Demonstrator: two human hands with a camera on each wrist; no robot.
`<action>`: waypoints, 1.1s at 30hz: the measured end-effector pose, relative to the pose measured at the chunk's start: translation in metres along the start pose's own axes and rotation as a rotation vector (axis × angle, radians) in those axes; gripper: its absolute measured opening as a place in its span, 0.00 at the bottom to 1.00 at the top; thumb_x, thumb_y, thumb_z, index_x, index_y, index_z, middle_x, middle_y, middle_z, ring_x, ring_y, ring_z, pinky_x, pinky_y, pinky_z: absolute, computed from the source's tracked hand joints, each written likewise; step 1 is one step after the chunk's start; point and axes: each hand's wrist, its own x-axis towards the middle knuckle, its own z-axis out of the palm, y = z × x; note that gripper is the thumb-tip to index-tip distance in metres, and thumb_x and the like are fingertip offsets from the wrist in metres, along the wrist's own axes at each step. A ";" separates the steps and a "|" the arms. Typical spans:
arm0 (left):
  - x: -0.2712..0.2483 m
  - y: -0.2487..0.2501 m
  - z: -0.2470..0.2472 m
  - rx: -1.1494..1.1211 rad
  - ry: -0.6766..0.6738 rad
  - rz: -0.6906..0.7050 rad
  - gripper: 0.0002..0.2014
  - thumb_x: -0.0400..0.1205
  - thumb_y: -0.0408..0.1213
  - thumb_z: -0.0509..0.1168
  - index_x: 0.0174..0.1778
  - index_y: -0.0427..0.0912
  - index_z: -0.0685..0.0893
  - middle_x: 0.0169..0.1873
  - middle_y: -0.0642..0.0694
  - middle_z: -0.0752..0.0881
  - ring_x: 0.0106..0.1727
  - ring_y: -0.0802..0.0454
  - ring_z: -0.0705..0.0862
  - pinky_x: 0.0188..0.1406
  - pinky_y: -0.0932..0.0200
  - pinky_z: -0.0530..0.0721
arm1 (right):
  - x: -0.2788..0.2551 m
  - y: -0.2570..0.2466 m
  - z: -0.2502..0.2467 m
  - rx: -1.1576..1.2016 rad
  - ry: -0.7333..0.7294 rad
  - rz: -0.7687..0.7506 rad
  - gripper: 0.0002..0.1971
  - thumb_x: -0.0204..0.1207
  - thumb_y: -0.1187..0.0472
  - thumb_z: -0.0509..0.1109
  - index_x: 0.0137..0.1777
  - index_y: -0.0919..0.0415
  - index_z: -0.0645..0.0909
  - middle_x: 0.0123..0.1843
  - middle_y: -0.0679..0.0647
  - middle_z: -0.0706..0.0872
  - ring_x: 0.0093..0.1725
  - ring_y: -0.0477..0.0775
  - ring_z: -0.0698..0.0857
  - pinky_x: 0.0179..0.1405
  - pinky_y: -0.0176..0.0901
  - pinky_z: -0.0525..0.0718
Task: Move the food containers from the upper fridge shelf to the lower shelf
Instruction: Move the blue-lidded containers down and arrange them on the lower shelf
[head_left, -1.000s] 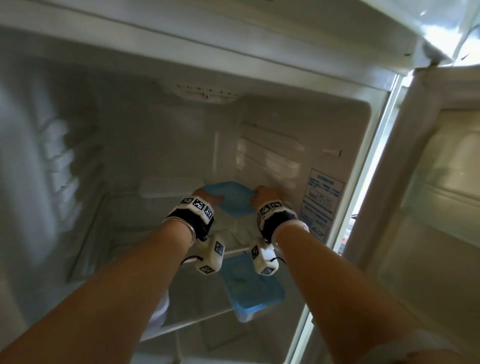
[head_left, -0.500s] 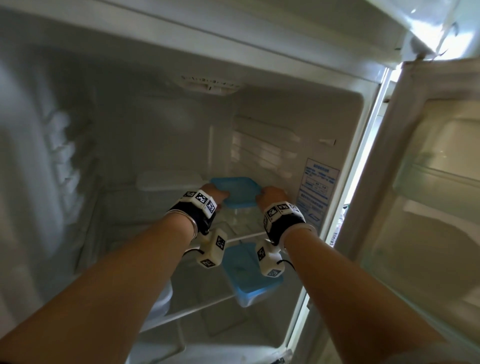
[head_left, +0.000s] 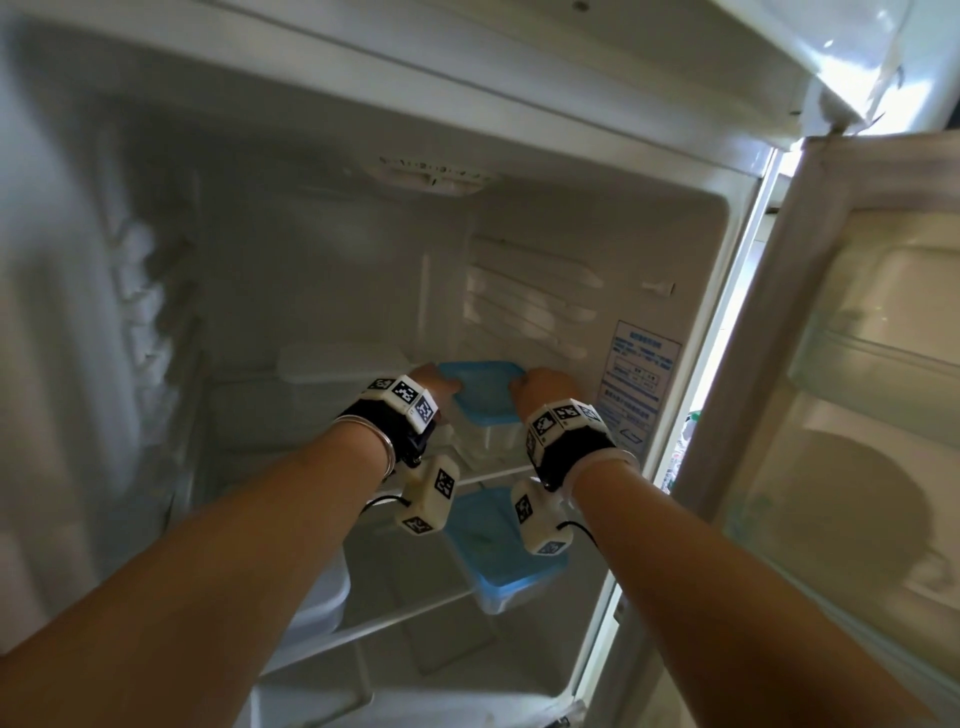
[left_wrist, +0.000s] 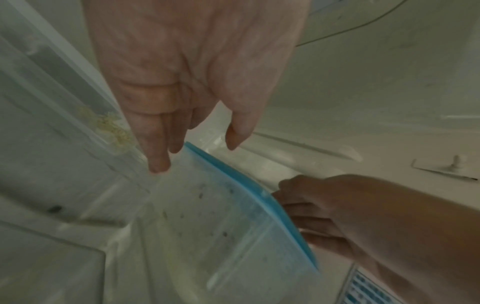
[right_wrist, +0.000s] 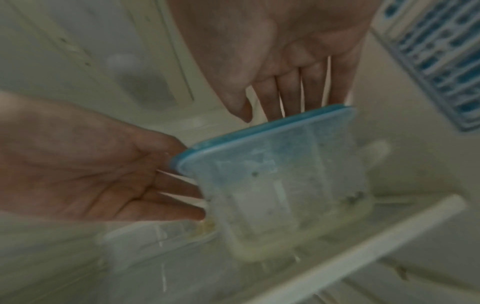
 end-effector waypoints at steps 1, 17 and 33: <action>0.001 -0.002 -0.006 0.084 0.032 0.020 0.25 0.85 0.36 0.58 0.76 0.29 0.67 0.75 0.31 0.71 0.75 0.36 0.73 0.73 0.45 0.76 | -0.004 -0.008 -0.001 0.006 0.008 -0.010 0.20 0.83 0.56 0.54 0.64 0.68 0.80 0.64 0.64 0.85 0.61 0.63 0.84 0.49 0.43 0.77; 0.044 -0.089 -0.101 1.021 0.054 -0.100 0.34 0.81 0.44 0.63 0.80 0.38 0.59 0.80 0.35 0.62 0.81 0.39 0.62 0.81 0.46 0.65 | 0.003 -0.125 0.060 -0.175 -0.223 -0.312 0.29 0.79 0.56 0.65 0.77 0.67 0.64 0.78 0.66 0.67 0.79 0.66 0.66 0.77 0.54 0.68; 0.038 -0.104 -0.115 1.122 0.053 -0.141 0.33 0.81 0.43 0.63 0.80 0.37 0.60 0.78 0.36 0.66 0.78 0.40 0.68 0.78 0.49 0.69 | 0.034 -0.138 0.071 -0.538 -0.240 -0.490 0.27 0.84 0.51 0.56 0.78 0.68 0.64 0.76 0.66 0.72 0.75 0.64 0.73 0.72 0.50 0.72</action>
